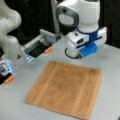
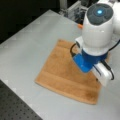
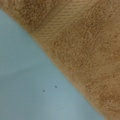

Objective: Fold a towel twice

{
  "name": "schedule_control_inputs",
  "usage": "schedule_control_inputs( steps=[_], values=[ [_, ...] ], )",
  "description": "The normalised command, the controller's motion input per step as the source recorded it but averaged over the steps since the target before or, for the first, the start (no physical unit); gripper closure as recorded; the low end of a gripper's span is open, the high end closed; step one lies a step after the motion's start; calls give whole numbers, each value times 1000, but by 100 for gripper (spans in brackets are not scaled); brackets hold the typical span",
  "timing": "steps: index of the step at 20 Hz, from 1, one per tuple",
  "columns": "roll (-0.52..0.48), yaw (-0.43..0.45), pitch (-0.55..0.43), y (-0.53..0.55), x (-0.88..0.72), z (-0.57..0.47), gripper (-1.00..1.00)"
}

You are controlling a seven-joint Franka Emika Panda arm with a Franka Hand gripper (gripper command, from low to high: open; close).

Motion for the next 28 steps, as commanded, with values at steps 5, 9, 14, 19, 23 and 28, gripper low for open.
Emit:
schedule_control_inputs(
  steps=[5,9,14,19,23,28],
  values=[
    [-200,-90,142,480,471,-110,-100],
    [-290,-26,177,388,567,-84,-100],
    [-364,33,119,279,514,-36,-100],
    [-421,64,106,240,414,-83,-100],
    [-405,-11,71,257,355,-61,-100],
    [-369,-8,23,224,326,-29,-100]
  ],
)
